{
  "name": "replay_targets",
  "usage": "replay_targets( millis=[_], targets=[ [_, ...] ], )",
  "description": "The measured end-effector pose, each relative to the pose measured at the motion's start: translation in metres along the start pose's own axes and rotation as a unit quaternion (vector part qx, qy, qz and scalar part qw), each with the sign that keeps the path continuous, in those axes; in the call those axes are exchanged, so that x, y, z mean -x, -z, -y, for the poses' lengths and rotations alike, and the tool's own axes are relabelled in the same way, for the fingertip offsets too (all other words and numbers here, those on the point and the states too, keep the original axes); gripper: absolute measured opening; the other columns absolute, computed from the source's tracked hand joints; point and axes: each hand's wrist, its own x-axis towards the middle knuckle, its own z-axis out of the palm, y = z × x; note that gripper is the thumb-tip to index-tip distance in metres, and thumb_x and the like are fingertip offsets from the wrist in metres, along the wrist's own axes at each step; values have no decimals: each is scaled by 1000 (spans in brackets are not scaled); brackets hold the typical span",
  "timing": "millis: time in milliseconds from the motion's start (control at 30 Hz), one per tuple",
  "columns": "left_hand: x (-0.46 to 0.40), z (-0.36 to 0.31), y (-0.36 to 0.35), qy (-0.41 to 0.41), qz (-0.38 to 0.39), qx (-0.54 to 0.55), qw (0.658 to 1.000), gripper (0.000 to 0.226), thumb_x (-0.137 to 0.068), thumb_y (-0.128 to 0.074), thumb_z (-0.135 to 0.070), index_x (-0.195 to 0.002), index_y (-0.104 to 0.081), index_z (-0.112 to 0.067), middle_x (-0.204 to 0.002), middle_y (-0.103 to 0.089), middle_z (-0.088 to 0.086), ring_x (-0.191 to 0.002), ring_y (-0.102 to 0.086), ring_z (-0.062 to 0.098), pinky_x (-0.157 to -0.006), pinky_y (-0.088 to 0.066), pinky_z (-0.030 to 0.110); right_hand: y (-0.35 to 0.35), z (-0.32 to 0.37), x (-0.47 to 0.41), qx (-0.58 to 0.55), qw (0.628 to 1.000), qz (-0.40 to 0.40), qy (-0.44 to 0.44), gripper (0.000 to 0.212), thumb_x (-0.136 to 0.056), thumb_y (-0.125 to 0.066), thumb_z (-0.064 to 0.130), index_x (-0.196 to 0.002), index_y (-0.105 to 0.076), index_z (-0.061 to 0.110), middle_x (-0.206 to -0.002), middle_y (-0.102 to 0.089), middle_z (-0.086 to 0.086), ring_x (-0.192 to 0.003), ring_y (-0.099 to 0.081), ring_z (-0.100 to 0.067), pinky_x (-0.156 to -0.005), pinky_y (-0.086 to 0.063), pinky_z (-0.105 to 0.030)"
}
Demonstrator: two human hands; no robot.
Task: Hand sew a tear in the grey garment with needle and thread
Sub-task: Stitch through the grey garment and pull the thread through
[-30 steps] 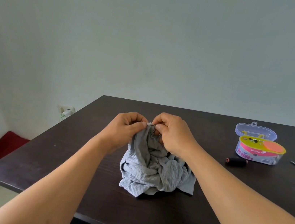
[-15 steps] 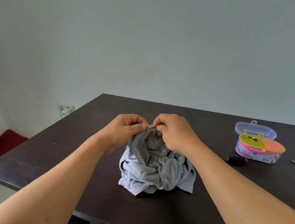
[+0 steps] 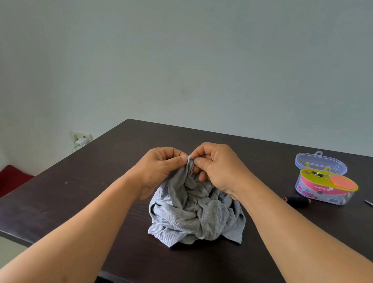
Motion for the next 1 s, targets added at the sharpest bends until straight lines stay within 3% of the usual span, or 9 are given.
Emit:
replay_targets(
  millis=[133,233,400,567,700,833,1000],
  targets=[
    [-1,3,1,13,0,20,1000,14,-98,-59,-11,-90,-70,-4,-79,-74,10,-66,-69,15,-57,-54,22,-3,-2,-1,4,1000,-11,16,16,-96,-57,3,-88,-60,17,-64,-66,3,-44,-52,-12,-49,-45,-23],
    [0,1,0,18,2,27,999,15,-98,-58,-9,-94,-70,-3,-79,-74,10,-67,-70,15,-57,-55,23,-4,-2,-2,7,1000,-17,16,15,-95,-60,7,-85,-61,17,-64,-65,4,-47,-54,-11,-52,-46,-22],
    [1,-5,-1,32,-19,42,998,19,-101,-53,-12,-92,-67,-2,-72,-71,7,-58,-67,11,-51,-52,22,0,-5,-2,35,998,-36,25,11,-92,-66,13,-92,-74,21,-71,-63,11,-62,-54,-1,-70,-49,-21],
    [1,-8,-3,23,-34,44,998,20,-101,-53,-13,-86,-64,-5,-64,-67,2,-51,-61,8,-47,-49,20,0,-7,-2,16,999,-35,31,21,-89,-68,8,-103,-70,22,-77,-64,-1,-71,-57,-13,-82,-54,-35],
    [2,-8,-3,20,-35,41,998,22,-101,-52,-13,-85,-65,-6,-63,-67,2,-50,-61,7,-47,-49,19,-1,-6,-2,33,998,-42,39,22,-85,-71,6,-97,-69,24,-75,-68,9,-69,-60,-8,-77,-55,-30],
    [1,-9,-1,10,-58,27,998,23,-101,-54,-14,-81,-63,-8,-60,-65,-1,-48,-57,5,-46,-47,18,0,-3,0,12,998,-48,36,28,-82,-62,-1,-94,-71,23,-81,-73,2,-66,-61,-5,-65,-50,-23],
    [-2,-8,2,3,-76,17,997,20,-100,-56,-15,-84,-64,-8,-64,-64,2,-53,-57,8,-48,-47,19,-4,-3,1,15,995,-74,68,18,-80,-73,13,-96,-71,22,-78,-71,-1,-61,-54,-3,-72,-53,-25]
  ],
)
